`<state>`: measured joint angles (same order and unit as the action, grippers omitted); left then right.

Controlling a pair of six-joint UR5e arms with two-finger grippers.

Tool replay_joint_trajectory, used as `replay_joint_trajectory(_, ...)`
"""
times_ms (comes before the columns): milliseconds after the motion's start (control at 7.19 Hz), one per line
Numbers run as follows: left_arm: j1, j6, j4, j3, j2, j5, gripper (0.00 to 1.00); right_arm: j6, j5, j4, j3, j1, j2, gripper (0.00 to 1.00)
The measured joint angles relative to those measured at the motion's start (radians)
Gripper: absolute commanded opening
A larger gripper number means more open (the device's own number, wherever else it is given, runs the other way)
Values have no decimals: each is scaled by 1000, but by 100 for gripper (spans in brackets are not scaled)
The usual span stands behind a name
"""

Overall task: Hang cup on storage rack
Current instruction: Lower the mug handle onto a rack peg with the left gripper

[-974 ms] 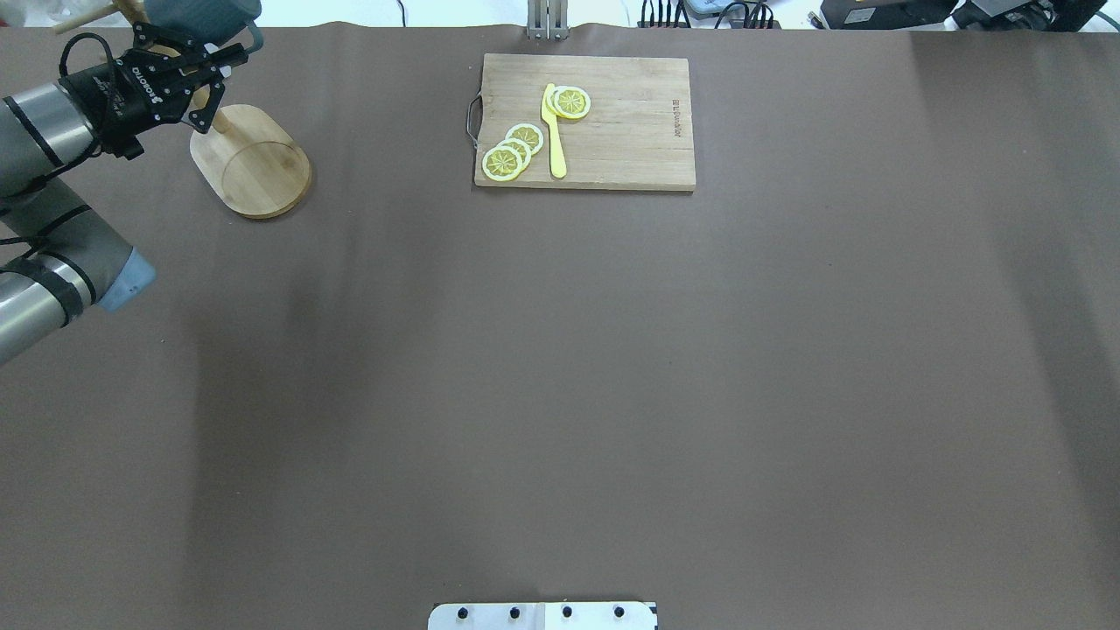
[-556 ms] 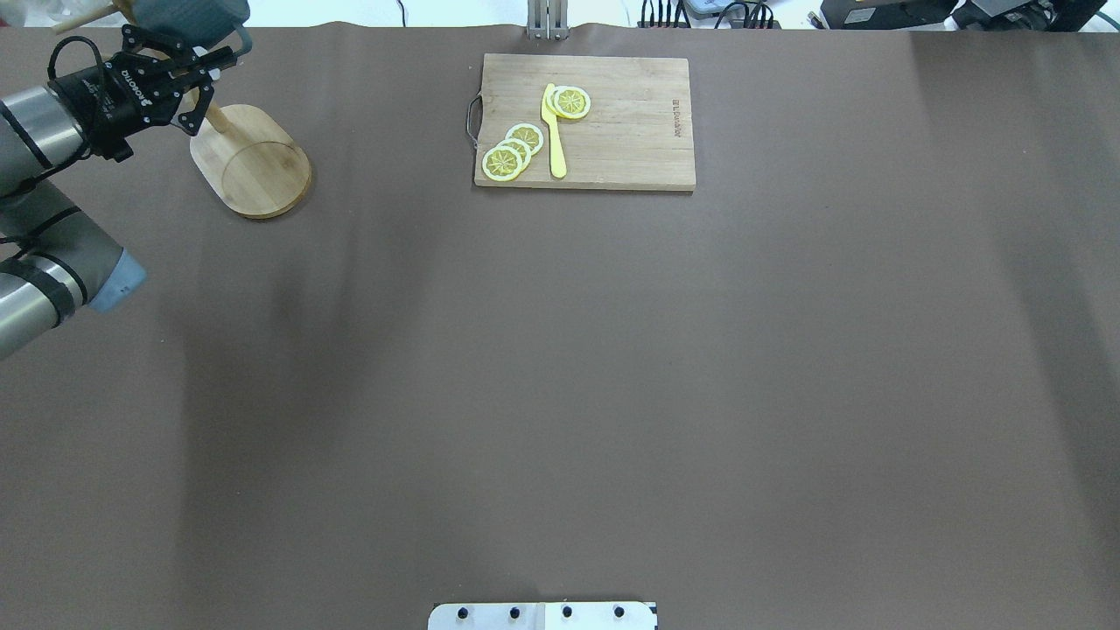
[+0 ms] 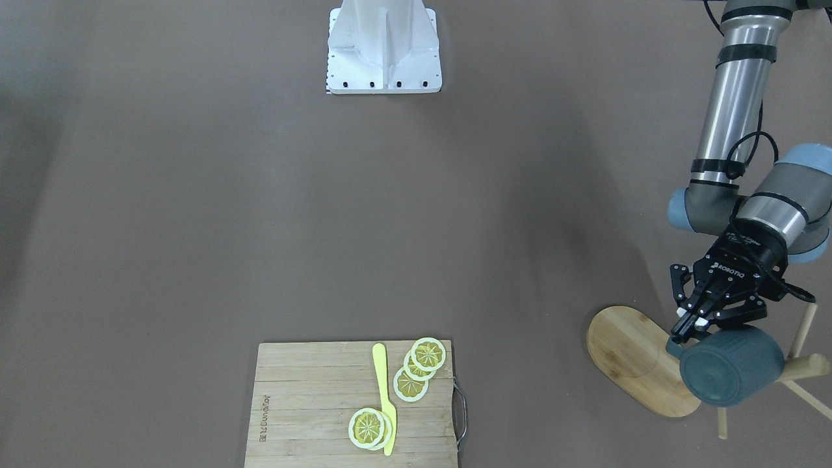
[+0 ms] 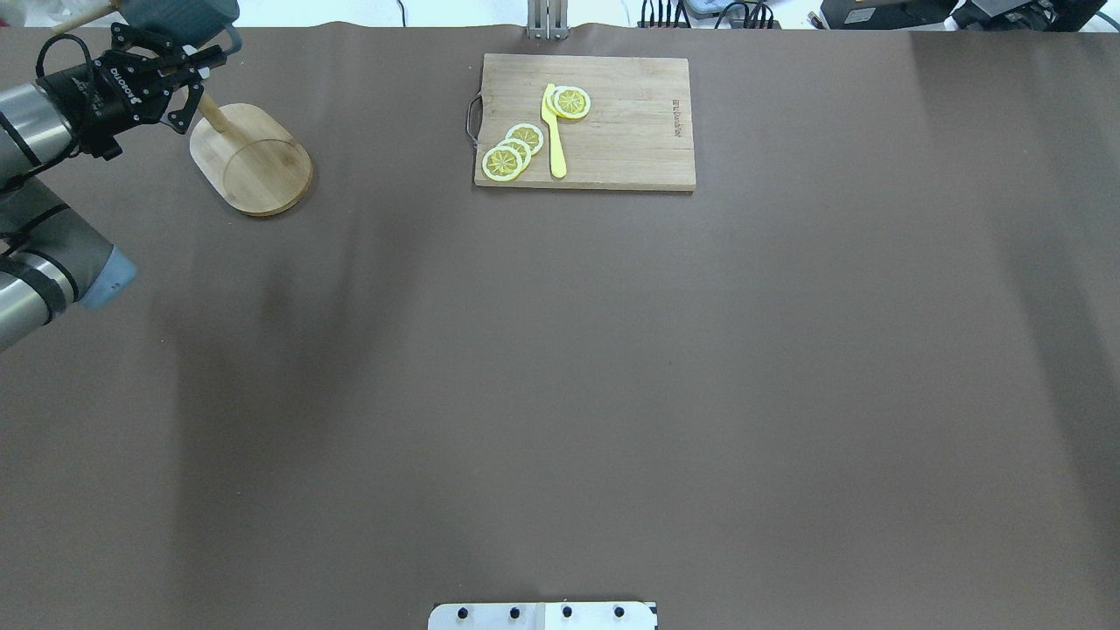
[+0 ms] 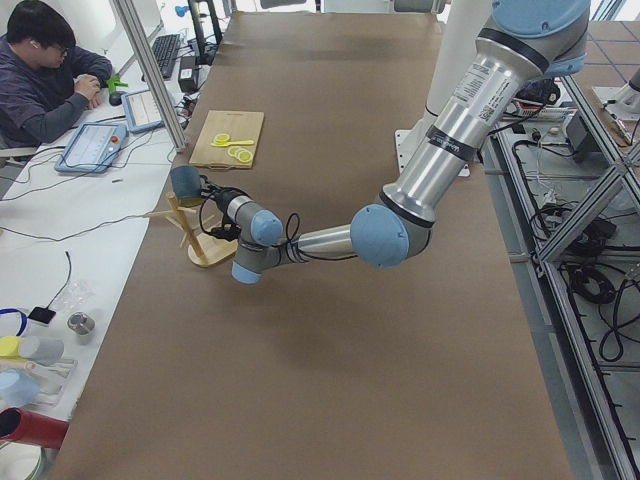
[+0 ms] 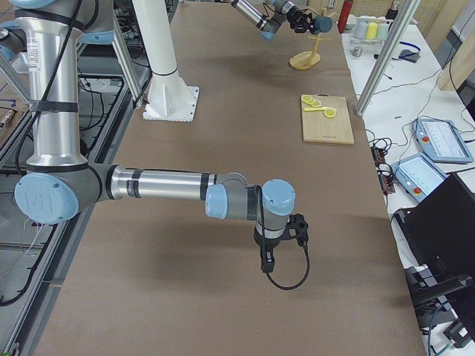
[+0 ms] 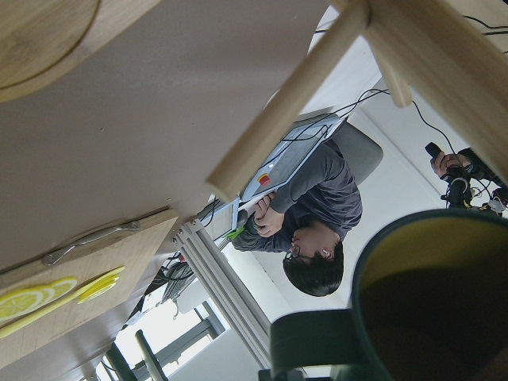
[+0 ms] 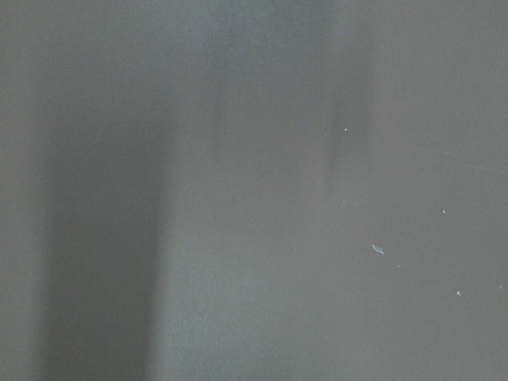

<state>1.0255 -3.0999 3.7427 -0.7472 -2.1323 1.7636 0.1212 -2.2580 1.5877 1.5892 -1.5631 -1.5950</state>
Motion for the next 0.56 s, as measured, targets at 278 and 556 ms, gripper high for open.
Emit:
replay_joint_trajectory(278,0,35,0,1,0,-1,98,0,0,0,0,0,1,100)
replay_joint_trajectory(556,-1,57,2,0,0,0,99,0,0,0,-2,2,1,100)
